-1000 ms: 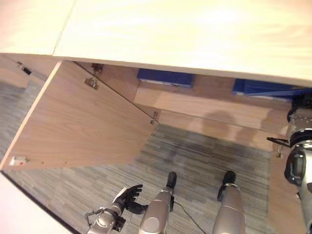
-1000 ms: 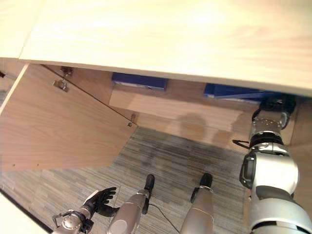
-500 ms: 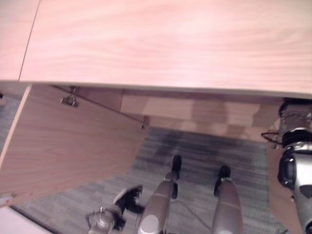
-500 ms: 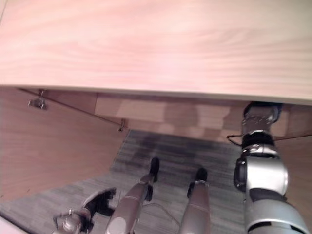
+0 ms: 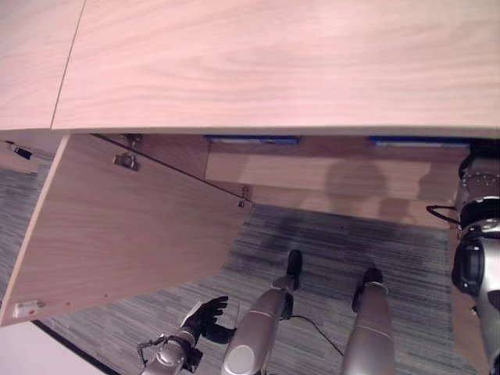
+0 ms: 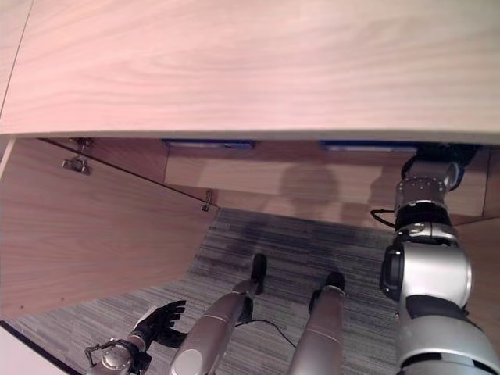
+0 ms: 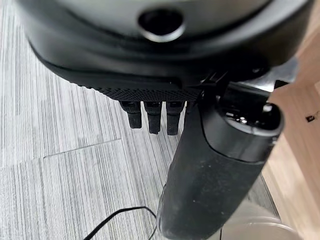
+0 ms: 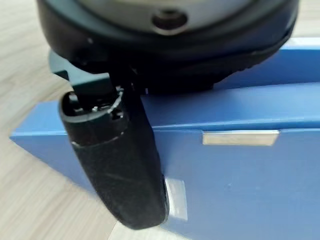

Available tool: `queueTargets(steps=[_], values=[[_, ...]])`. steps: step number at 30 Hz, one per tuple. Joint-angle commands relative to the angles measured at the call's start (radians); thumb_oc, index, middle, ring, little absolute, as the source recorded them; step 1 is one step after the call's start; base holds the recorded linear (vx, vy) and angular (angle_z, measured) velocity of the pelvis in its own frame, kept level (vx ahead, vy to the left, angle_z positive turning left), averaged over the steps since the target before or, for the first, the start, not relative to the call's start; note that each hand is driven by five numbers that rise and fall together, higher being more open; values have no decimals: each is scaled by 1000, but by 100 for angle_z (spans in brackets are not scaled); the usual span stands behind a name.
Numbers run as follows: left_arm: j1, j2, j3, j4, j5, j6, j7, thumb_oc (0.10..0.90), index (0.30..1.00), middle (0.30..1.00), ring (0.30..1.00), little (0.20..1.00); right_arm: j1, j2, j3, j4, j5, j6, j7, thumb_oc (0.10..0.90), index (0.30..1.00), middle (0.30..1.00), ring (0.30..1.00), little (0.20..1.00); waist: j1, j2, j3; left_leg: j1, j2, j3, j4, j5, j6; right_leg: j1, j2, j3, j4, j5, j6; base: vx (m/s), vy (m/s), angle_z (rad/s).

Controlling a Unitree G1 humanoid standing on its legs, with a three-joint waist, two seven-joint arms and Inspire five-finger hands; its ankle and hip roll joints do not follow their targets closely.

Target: Put the empty folder in the office cabinet

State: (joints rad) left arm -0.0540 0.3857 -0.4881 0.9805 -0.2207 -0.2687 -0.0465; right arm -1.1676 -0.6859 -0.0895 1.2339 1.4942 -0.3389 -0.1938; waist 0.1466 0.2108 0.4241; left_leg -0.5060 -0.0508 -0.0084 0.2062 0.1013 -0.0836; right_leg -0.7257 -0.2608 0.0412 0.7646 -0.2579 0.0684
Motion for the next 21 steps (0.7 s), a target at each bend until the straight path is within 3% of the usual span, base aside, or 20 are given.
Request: queueTargets(steps=[1, 6, 7, 12, 13, 21], values=[[41, 70, 13, 46, 16, -12, 35, 800, 900, 900, 900, 900, -67, -176, 40, -7, -46, -36, 0, 800, 900, 900, 900, 900, 0, -20, -15, 21, 86, -54, 209, -201, -61, 113, 4, -43, -42, -41, 50, 10, -37, 7], [44, 100, 2, 27, 20, -18, 35, 800, 900, 900, 900, 900, -82, -187, 55, 37, -54, -17, -12, 800, 900, 900, 900, 900, 0, -31, 3, -5, 94, -69, 280, -237, -56, 92, 8, -42, 19, -61, 43, 10, -27, 3], [-38, 81, -75, -52, 19, 1, 26, 800, 900, 900, 900, 900, -106, -143, 69, 40, -41, -20, -34, 800, 900, 900, 900, 900, -14, -42, 3, -7, 98, -68, 285, -246, -55, 89, 9, -42, 23, -63, 43, 0, 0, 0], [-10, 111, -28, -54, 8, -14, 55, 800, 900, 900, 900, 900, -170, -182, 115, 132, -73, 20, -98, 800, 900, 900, 900, 900, -10, -49, 20, -16, 104, -74, 336, -281, -48, 79, 18, -39, 61, -85, 35, -2, -7, 0], [-7, 125, -31, -56, 5, -6, 56, 800, 900, 900, 900, 900, -200, -209, 150, 185, -122, 89, -123, 800, 900, 900, 900, 900, -9, -64, 28, -24, 109, -80, 360, -297, -46, 80, 21, -42, 72, -92, 31, -8, -21, 8], [-57, 92, -64, -68, 17, 16, 71, 800, 900, 900, 900, 900, -268, -213, 232, 281, -217, 216, -176, 800, 900, 900, 900, 900, -10, -99, 29, 10, 116, -90, 324, -306, -42, 108, 30, -57, 42, -78, 34, 20, -2, 0]])
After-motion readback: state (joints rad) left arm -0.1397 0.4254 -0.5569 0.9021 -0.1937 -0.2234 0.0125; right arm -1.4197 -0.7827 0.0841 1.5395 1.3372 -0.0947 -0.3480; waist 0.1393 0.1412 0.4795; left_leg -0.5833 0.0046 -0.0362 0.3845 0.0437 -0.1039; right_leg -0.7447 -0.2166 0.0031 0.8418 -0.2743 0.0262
